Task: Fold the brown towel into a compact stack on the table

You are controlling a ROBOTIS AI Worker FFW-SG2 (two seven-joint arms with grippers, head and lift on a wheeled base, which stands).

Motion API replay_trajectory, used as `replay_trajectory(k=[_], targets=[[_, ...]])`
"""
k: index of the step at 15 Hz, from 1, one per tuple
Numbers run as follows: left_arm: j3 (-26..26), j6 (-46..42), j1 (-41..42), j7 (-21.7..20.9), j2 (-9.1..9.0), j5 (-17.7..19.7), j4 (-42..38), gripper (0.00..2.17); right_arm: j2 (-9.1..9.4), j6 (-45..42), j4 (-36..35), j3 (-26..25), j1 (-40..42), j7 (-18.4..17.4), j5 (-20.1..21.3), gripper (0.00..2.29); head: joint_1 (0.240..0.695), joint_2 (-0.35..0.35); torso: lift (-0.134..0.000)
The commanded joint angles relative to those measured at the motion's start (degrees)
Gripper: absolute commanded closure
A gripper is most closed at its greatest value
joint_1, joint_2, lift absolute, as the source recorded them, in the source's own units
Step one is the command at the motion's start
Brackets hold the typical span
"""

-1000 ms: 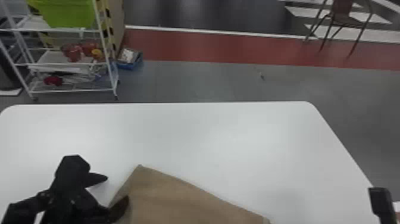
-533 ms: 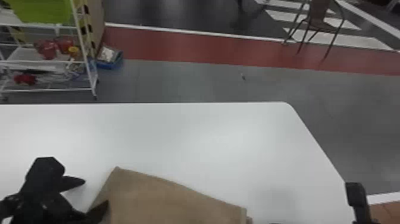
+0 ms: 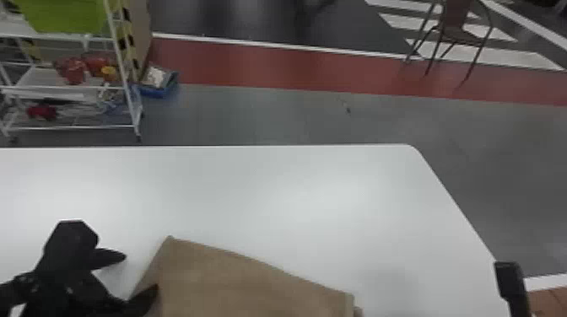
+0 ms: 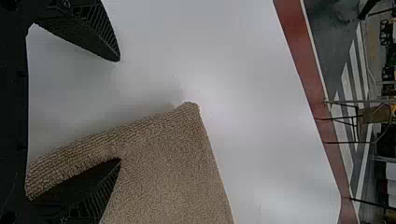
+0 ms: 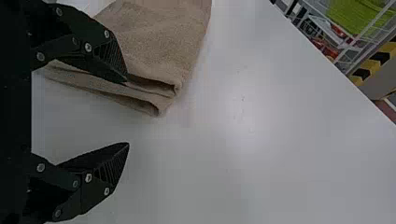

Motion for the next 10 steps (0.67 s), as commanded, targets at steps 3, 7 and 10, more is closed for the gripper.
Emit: replay_trajectory(k=[3, 7, 10], targets=[[0.04, 0.0, 0.08, -0.09, -0.15, -0.06, -0.1, 0.08, 1.09, 1.7, -1.42, 4.37, -0.45, 0.36, 0.69, 0.17, 0.695, -0.161, -0.119], [0.13, 0.0, 0.17, -0.26, -0.15, -0.06, -0.1, 0.08, 0.92, 1.7, 0.78, 9.82, -1.15, -0.53, 4.56, 0.4, 0.695, -0.108, -0.119], [0.13, 0.0, 0.17, -0.26, -0.15, -0.06, -0.01, 0.08, 0.57, 1.7, 0.78, 9.99, -1.15, -0.35, 5.17, 0.61, 0.695, -0.085, -0.119]])
